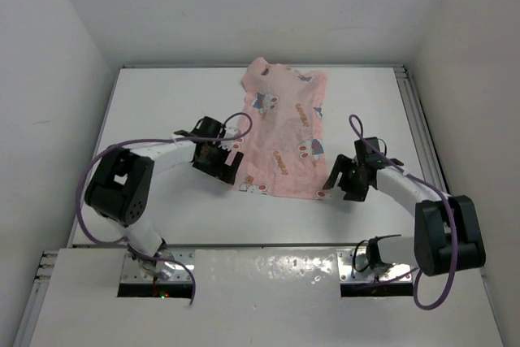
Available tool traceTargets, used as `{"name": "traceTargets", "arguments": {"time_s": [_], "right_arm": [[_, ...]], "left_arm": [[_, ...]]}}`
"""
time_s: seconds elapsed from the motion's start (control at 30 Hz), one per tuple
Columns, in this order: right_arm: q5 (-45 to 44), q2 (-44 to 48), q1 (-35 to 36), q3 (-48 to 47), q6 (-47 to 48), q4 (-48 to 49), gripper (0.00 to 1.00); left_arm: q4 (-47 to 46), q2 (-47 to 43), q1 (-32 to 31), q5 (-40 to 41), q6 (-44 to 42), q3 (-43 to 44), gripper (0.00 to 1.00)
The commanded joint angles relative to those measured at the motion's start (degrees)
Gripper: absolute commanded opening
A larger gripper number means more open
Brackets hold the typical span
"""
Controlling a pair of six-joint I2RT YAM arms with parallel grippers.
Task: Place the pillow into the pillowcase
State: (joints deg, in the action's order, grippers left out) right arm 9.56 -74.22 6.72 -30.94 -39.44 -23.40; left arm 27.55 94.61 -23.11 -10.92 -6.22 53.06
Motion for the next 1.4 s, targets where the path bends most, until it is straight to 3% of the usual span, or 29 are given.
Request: {"name": "traceTargets", "arguments": {"time_s": [0.0,0.07,0.1,0.17,0.2,0.23,0.27,0.3,0.47,0.53,0.57,0.7,0.8,1.0,1.03,1.07,1.13,1.17,1.2,1.23,1.27,1.37], "right_arm": [[-3.8,-2.5,2.5,1.4,-5.4,8.2,0.71],[-4.2,-3.8,3.9,2.9,-8.1,10.5,0.64],[-4.5,-4.0,5.0,3.5,-9.8,11.6,0.60],[-5.0,-5.0,5.8,5.4,-11.2,15.5,0.49],[-5.0,-5.6,6.3,6.3,-11.9,16.4,0.37],[-4.8,-6.4,6.2,6.3,-12.1,17.2,0.36],[-5.0,-6.9,6.2,6.9,-12.6,17.9,0.14],[-5.3,-7.3,5.9,7.1,-12.9,17.8,0.03],[-5.5,-1.0,3.0,8.9,-11.7,14.1,0.00],[-5.6,3.9,1.9,9.0,-10.9,11.6,0.00],[-5.0,5.3,1.1,9.1,-10.2,9.6,0.00],[-1.5,13.2,-1.4,7.3,-7.0,4.4,0.00],[0.1,15.6,-1.9,6.0,-5.6,0.0,0.00],[3.4,19.1,-1.5,8.1,-7.0,1.0,0.00],[3.2,18.9,-1.4,7.9,-6.7,1.0,0.03],[3.0,18.5,-1.4,7.5,-6.0,0.0,0.09],[2.5,18.0,-1.4,5.4,-4.8,-1.6,0.26],[2.3,17.2,-1.4,4.2,-3.4,-1.9,0.45],[2.4,16.5,-1.6,1.9,-2.5,-2.7,0.59],[3.1,15.6,-1.8,0.5,-1.6,-4.2,0.71],[3.2,13.6,-2.4,-1.0,0.2,-5.0,0.82],[3.1,8.8,-3.3,-9.1,3.3,-8.1,0.92]], "left_arm": [[-3.8,6.0,-2.2,-3.8,2.8,3.4,0.93],[-3.0,10.1,-2.7,-3.4,4.1,4.2,0.80],[-2.9,11.1,-2.6,-3.6,4.5,4.3,0.66],[-2.7,12.8,-2.3,-5.3,4.4,4.4,0.53],[-2.9,13.0,-1.9,-5.9,4.3,4.3,0.37],[-3.0,12.9,-1.6,-6.6,4.3,4.3,0.25],[-3.1,12.8,-1.4,-6.9,4.4,4.4,0.12],[-2.9,12.5,-1.1,-7.1,4.4,4.5,0.00],[1.9,7.8,-0.6,-7.7,-0.7,5.0,0.00],[4.6,4.0,-3.6,-4.4,-8.3,3.5,0.00],[5.3,2.8,-4.7,0.1,-8.5,3.2,0.00],[11.5,-2.4,-9.3,4.5,-16.9,3.2,0.00],[15.8,-2.8,-11.1,5.6,-18.2,2.4,0.00],[19.1,-0.8,-12.1,4.8,-18.7,4.1,0.00],[19.8,-0.4,-12.2,4.7,-18.6,4.4,0.01],[20.4,0.0,-12.3,4.8,-18.5,4.9,0.14],[22.0,0.4,-12.1,5.1,-18.0,5.8,0.26],[22.5,0.1,-12.0,5.4,-17.0,6.4,0.40],[23.2,-0.2,-11.8,5.1,-16.5,6.7,0.46],[23.6,-0.5,-11.6,3.5,-16.3,7.0,0.71],[23.9,-1.4,-11.4,2.8,-15.8,7.7,0.86],[25.4,-2.6,-10.3,2.6,-15.1,11.8,0.95]]}}
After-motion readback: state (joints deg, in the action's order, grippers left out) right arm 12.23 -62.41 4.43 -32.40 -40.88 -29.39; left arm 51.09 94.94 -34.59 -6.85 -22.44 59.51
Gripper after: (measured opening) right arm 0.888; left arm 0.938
